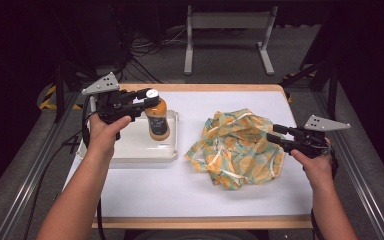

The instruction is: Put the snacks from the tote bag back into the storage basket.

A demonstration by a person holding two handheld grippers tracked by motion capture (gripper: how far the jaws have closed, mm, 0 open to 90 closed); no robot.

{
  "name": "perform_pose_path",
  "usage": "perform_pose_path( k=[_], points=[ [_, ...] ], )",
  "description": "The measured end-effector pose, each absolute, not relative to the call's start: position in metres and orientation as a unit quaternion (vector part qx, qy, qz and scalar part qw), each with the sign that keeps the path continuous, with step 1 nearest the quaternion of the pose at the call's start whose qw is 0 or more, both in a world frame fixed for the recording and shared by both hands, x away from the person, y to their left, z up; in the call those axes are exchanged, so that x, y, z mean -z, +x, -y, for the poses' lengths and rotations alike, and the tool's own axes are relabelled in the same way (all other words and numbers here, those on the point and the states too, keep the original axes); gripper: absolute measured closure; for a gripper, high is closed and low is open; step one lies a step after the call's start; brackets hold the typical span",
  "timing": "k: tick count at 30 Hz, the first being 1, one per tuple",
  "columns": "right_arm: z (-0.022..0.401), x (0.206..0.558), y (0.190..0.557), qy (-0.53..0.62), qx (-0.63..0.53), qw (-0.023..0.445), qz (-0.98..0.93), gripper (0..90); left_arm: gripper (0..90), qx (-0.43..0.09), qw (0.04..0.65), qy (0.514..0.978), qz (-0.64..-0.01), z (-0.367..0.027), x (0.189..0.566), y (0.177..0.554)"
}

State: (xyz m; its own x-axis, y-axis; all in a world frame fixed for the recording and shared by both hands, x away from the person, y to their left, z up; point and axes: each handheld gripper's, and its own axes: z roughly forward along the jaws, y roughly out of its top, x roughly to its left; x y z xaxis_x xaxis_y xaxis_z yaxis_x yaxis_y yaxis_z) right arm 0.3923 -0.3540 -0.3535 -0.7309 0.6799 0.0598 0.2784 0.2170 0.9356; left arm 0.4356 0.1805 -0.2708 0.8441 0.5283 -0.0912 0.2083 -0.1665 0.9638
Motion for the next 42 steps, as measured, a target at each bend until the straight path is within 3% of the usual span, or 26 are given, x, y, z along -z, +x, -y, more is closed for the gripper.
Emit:
perform_pose_path(
  k=[30,42],
  points=[
    [0.351,0.357,0.394,0.311,-0.54,0.177,-0.762,51.4,58.3,-0.092,0.559,0.78,-0.267,-0.182,0.32,0.441],
    [0.351,0.356,0.394,0.31,-0.54,0.179,-0.761,50.7,58.3,-0.099,0.535,0.799,-0.257,-0.172,0.326,0.44]
  ],
)
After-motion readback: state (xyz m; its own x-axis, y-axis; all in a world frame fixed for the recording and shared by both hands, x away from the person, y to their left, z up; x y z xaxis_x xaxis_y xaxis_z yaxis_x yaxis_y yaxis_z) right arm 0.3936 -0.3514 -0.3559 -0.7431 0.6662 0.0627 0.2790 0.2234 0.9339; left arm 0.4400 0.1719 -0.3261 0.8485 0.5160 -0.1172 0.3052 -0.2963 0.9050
